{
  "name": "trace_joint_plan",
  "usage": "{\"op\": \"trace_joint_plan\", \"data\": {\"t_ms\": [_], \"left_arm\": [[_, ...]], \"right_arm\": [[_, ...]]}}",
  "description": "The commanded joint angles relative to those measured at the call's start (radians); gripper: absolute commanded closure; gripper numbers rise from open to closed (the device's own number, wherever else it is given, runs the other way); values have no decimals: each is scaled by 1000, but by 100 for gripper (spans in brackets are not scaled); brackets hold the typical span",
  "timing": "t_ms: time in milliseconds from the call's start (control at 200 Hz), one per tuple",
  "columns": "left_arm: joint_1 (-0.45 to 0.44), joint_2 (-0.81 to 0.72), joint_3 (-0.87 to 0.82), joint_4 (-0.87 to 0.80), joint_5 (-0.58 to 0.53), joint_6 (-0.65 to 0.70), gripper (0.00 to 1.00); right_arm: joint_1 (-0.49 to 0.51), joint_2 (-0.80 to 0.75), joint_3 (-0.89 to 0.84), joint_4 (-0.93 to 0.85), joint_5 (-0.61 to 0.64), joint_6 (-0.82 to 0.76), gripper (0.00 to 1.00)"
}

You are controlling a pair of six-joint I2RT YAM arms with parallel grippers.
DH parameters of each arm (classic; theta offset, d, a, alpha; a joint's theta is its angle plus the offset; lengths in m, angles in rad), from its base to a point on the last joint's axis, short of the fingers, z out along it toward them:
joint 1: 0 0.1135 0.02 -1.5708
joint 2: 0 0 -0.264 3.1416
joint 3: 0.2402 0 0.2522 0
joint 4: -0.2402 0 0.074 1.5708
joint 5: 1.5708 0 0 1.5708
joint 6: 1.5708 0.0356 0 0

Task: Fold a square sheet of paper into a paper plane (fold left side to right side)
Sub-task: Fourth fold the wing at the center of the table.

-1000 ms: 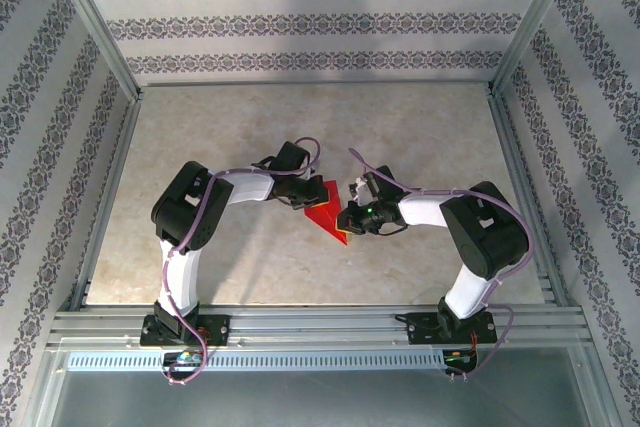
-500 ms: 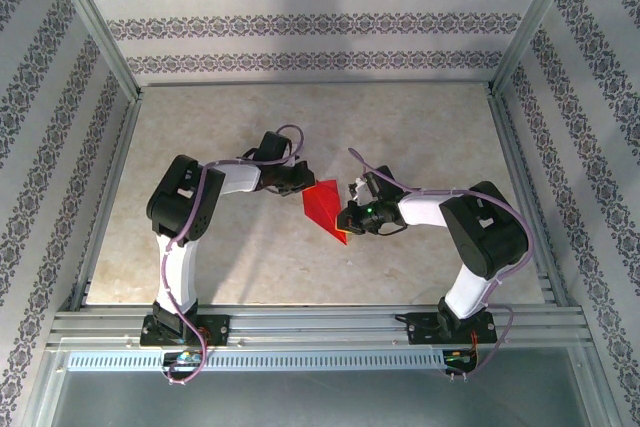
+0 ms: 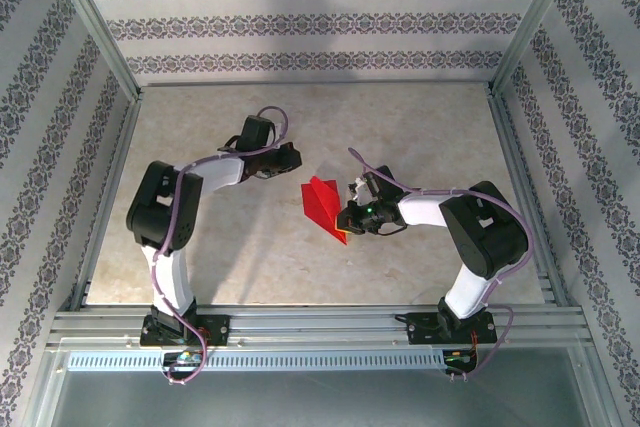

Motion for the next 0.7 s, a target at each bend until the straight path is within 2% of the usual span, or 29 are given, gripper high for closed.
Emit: {"op": "trace_joint_plan", "data": {"t_ms": [0,125,230,695], "left_arm": [[-53,-46,-62,28,64,16,100],[-117,-33,-78,58,117,-3,100],[-153,7,-64,65,118,-10,100],[-157,138,-31,12,25,-6,100]], "right_arm": [[7,52,-34,-127,69,-6,100],[3,50,-35,-132,74,-8,100],[3,50,-37,-133,74,-8,100],[4,4,-23,-132,42,-5,100]]}}
